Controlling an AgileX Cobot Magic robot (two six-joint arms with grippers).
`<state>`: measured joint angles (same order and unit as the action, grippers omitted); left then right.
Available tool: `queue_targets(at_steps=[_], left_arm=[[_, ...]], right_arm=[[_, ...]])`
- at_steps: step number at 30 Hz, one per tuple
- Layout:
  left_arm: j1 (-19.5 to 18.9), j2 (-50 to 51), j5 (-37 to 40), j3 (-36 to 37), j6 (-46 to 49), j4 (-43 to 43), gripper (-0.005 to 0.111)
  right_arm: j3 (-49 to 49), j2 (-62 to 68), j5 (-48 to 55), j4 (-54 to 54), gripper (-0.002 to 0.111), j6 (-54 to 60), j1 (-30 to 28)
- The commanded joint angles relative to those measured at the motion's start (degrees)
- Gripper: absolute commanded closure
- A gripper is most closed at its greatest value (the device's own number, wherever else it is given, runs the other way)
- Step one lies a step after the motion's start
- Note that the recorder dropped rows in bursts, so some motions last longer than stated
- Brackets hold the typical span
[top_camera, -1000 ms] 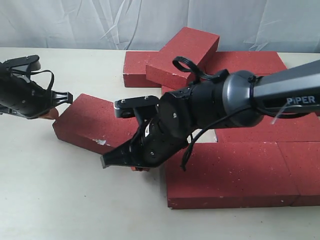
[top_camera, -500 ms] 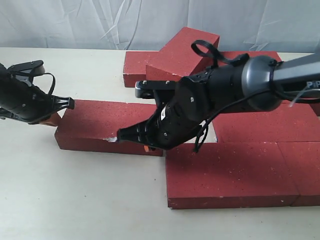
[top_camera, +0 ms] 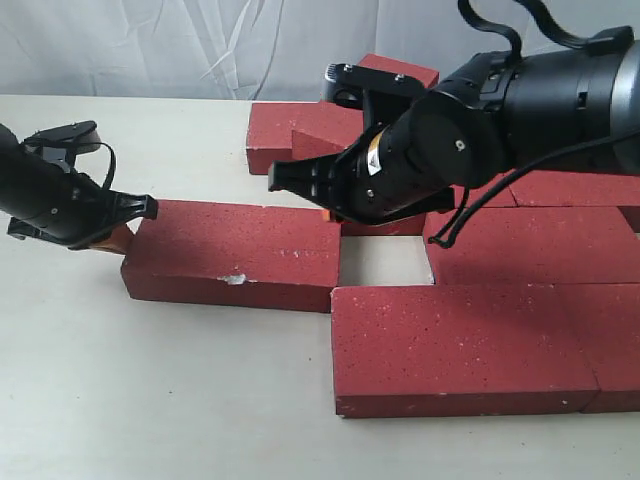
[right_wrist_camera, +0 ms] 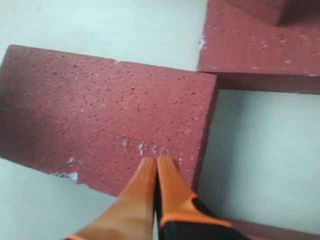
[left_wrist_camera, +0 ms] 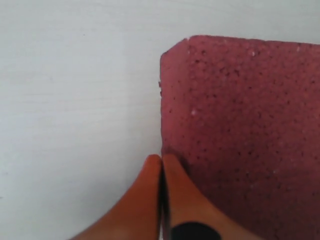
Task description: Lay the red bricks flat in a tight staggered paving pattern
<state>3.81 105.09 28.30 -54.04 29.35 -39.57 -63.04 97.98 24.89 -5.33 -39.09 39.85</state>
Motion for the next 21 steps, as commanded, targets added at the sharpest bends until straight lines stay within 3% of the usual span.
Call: queue_targets(at_steps=[1,12,21], left_arm=[[2.5,-0.1,0.1,-0.1,1.7,-1.5,0.107],[6.0,-0.1,1.8,-0.1,2.6,-4.6,0.107],[6.2,-0.1,0.2,-0.1,2.7,-3.3,0.107]], right_arm=[[-0.1,-0.4,2.6,-2.1,0.109,-0.8,-2.6],[-0.1,-0.4,3.3,-2.5,0.109,-0.8,-2.6],[-0.1,-0.4,4.8,-2.5,0.109,-0.8,-2.6]])
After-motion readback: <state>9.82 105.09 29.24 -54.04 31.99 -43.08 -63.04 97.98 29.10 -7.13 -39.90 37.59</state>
